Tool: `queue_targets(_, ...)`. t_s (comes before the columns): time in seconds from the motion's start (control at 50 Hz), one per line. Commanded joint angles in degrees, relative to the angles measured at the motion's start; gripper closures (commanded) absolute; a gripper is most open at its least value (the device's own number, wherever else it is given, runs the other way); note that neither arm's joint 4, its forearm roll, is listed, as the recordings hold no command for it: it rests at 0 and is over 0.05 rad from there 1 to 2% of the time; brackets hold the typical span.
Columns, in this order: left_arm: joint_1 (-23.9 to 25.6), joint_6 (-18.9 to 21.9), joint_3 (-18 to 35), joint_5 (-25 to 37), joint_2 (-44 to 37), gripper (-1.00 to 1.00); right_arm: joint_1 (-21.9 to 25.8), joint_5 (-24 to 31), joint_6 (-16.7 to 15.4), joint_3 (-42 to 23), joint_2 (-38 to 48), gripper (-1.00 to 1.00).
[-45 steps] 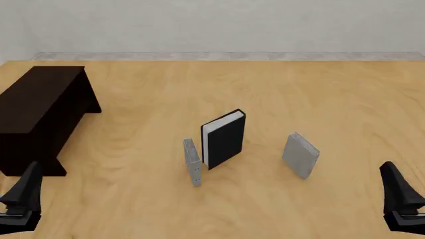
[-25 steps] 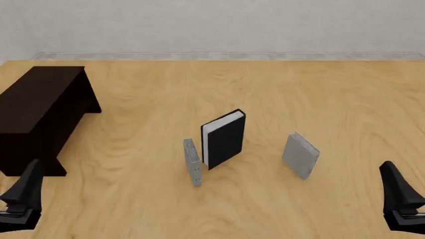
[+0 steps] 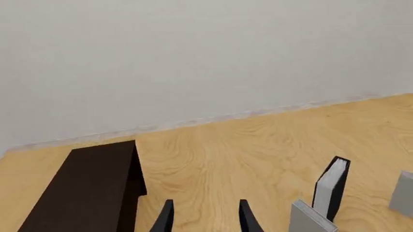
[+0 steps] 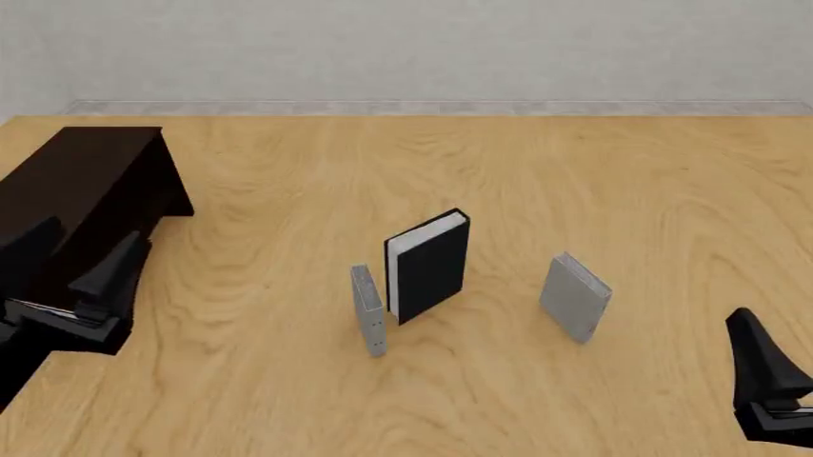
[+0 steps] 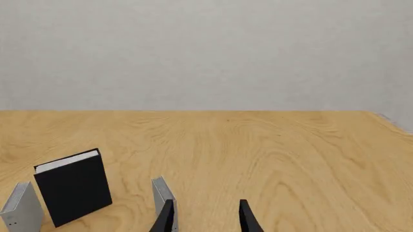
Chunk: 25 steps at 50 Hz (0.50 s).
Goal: Pick up the book in the middle and place it on the cabinet shelf.
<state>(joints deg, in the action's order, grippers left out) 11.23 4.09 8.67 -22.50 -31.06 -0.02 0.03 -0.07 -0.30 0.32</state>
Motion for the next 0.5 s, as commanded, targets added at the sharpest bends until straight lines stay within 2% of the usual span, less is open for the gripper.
queue_targets(0.02,5.13,-0.16,5.53,-6.09,-13.39,-1.00,-0.01,0.05,0.01,-0.02,-0.03,-1.00)
queue_targets(0.18,8.95,-0.86,10.90,-6.52,-19.82,-1.00,-0.01,-0.14,-0.02,0.02,0.13,-1.00)
queue_targets(0.2,9.87,-2.15,11.95,-5.97,-20.83,-1.00,-0.02,-0.19,0.00,0.02,0.18,-1.00)
queue_targets(0.5,14.67,-2.22,19.79,-2.12,-27.50,-1.00,-0.02,-0.95,0.00,0.16,0.81,-1.00)
